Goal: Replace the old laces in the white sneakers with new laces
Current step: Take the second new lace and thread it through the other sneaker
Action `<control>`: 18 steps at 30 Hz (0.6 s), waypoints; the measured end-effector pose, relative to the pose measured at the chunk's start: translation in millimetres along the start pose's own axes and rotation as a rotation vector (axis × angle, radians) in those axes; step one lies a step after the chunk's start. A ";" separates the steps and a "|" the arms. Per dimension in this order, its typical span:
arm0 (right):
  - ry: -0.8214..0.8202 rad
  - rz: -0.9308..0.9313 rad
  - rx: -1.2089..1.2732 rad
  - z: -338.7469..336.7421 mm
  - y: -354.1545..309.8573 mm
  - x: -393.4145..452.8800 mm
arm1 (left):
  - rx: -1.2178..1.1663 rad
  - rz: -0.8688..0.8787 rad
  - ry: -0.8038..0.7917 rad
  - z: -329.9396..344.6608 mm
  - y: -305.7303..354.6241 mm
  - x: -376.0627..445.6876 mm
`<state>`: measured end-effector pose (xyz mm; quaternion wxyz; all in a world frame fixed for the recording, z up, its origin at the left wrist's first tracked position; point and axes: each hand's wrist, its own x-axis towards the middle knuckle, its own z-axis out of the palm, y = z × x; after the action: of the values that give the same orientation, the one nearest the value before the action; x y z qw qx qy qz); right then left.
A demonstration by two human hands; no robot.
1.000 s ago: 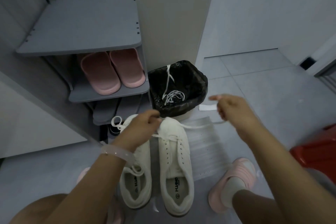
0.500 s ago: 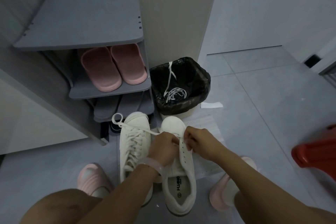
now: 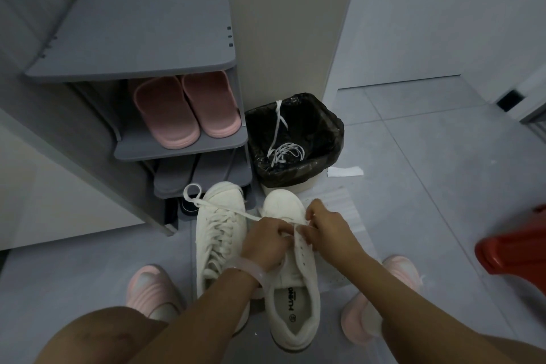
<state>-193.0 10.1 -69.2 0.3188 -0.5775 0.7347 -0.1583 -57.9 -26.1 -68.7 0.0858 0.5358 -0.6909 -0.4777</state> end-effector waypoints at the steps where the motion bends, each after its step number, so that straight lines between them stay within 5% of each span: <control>1: 0.041 0.060 0.069 1.1 -0.1 -0.4 | -0.008 0.008 -0.004 0.7 -0.9 -0.3; 9: 0.018 -0.164 -0.385 4.9 -7.1 -11.8 | 0.017 0.003 0.008 8.4 -5.2 -0.2; 16: -0.113 -0.046 -0.177 -5.1 -9.4 -4.8 | 0.164 0.000 0.030 10.1 3.1 1.6; 18: -0.129 -0.001 -0.185 -6.8 -11.2 -2.9 | 0.011 -0.021 0.096 -3.8 21.2 -3.4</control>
<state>-188.7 8.7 -56.6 0.3107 -0.6139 0.7238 -0.0526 -68.1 -26.1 -49.4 0.1108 0.5657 -0.6830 -0.4486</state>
